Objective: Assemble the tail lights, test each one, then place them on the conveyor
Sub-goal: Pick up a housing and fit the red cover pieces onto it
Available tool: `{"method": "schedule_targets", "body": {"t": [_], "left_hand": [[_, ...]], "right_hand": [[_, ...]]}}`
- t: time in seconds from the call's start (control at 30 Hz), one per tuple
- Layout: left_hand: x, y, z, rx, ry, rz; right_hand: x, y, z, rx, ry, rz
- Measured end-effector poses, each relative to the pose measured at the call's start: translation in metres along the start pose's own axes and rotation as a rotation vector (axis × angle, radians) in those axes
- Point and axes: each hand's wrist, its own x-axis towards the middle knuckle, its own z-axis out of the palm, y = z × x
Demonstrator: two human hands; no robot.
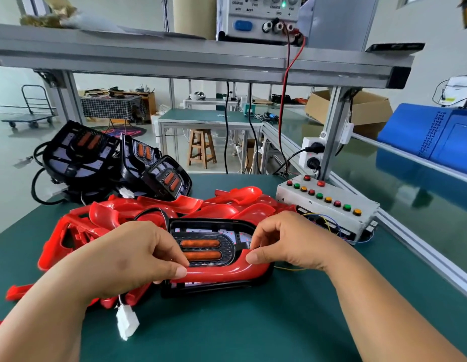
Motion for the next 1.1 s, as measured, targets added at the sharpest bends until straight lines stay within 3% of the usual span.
{"method": "schedule_targets", "body": {"t": [0.23,0.43,0.6,0.87,1.1], "left_hand": [[-0.003,0.001,-0.002,-0.052,-0.08,0.001],[-0.001,0.001,-0.003,-0.051,-0.026,0.031],[-0.003,0.003,-0.001,-0.029,-0.125,0.003],[-0.002,0.007,0.007,0.113,-0.022,-0.053],[-0.005,0.007,0.007,0.174,0.037,-0.09]], "right_hand": [[0.0,0.002,0.001,0.057,-0.025,-0.004],[0.002,0.004,0.002,0.095,0.011,0.004],[0.004,0.007,0.005,0.133,0.046,-0.011],[0.008,0.01,0.008,-0.016,0.171,0.013],[0.004,0.012,0.001,-0.087,0.107,0.073]]}}
